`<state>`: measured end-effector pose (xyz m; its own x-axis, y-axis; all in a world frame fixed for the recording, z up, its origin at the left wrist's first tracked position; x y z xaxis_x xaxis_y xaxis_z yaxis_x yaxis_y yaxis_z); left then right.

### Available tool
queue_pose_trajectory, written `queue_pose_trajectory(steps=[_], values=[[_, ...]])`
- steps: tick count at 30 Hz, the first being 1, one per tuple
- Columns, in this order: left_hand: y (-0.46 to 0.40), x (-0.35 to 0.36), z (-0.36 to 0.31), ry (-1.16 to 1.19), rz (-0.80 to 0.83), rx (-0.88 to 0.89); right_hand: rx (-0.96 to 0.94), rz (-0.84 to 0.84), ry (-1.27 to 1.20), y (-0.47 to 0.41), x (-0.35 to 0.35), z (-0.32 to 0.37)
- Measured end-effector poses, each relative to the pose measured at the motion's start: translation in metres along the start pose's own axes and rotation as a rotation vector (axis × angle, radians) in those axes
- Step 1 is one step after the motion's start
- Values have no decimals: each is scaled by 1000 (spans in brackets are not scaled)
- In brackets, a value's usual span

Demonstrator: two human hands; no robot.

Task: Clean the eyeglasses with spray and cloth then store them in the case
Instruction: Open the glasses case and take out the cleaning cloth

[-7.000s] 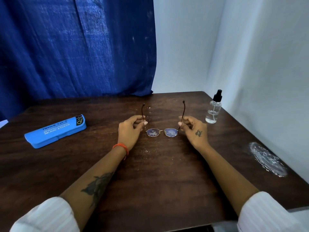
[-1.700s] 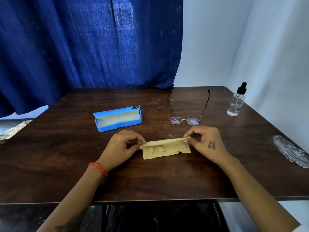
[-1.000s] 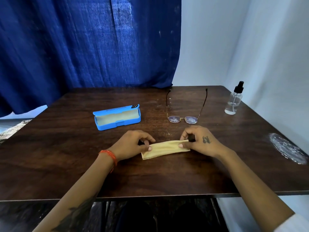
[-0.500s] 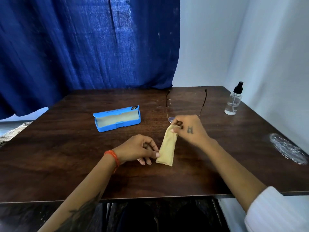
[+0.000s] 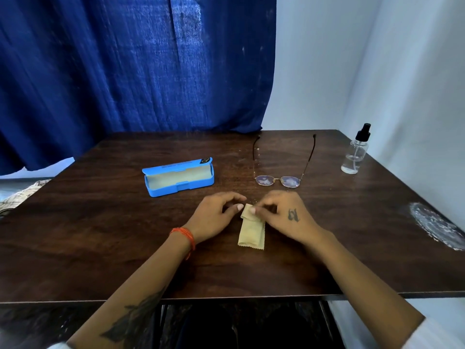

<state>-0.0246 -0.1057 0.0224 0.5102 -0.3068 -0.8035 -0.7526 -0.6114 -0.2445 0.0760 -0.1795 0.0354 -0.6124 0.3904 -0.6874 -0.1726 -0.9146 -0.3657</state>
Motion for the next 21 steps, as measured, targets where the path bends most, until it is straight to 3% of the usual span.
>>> queue_pose_trajectory(steps=[2, 5, 7, 10, 15, 18, 21], values=[[-6, 6, 2, -53, 11, 4, 128, -97, 14, -5, -13, -13], [-14, 19, 9, -157, 70, -10, 339, 106, -31, -6, 5, -31], [-16, 22, 8, -158, 95, -10, 378, 198, -115, -6, 15, -30], [-18, 13, -3, -48, 35, 22, 300, 138, -98, -15, 11, -24], [-8, -11, -20, -16, -202, 168, -18, -130, 12, -17, -11, 1], [3, -7, -26, -47, -184, 248, -155, -137, 66, -3, -10, 11], [14, 6, -24, -52, -97, 266, -144, -52, 59, 12, -4, 5]])
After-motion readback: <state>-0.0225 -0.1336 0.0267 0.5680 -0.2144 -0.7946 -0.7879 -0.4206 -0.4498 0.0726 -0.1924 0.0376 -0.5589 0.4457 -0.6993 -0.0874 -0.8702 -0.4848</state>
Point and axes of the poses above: each hand's wrist, its own y-axis away from the middle knuckle, its own x-axis out of the palm, z = x × y, the point moved 10 cm from there along -y, towards the middle knuckle, and after that the axes turned 7 degrees about -y, right-handed, at the moved point
